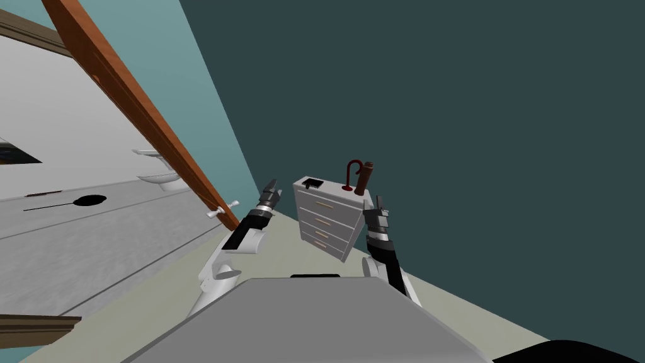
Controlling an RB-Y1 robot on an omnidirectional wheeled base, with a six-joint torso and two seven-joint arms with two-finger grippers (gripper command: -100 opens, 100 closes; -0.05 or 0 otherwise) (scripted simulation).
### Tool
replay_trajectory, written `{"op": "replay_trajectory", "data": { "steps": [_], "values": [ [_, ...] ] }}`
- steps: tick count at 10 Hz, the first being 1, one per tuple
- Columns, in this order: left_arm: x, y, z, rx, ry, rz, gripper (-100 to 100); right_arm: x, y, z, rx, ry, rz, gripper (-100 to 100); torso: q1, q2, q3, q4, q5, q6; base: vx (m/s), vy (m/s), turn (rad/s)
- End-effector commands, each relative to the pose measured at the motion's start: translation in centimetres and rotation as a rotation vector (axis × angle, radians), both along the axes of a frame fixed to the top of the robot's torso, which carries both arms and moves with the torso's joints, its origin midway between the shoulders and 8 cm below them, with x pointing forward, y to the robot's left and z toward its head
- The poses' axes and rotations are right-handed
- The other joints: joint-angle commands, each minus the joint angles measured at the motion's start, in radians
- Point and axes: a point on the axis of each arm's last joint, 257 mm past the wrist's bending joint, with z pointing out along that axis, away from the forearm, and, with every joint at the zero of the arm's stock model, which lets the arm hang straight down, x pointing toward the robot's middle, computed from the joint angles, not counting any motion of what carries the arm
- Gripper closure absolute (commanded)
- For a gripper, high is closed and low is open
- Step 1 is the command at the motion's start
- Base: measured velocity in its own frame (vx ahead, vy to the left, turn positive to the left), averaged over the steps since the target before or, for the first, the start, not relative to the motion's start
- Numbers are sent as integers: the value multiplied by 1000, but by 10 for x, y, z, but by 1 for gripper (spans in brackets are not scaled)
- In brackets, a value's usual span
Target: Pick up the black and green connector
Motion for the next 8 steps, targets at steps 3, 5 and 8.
{"op": "replay_trajectory", "data": {
  "steps": [3,5,8],
  "values": [
    [14,-4,-7,-1,62,-6,-100,0,0,0,0,0,0,0,1,0,0,0,0,0,-30,19,33],
    [25,-8,-6,-2,88,-15,-100,0,0,0,0,0,0,0,1,-1,0,0,0,0,-26,17,54],
    [36,-13,-11,-3,140,-24,-100,0,0,0,0,0,0,0,0,-1,-1,0,0,0,-19,7,34]
  ]
}}
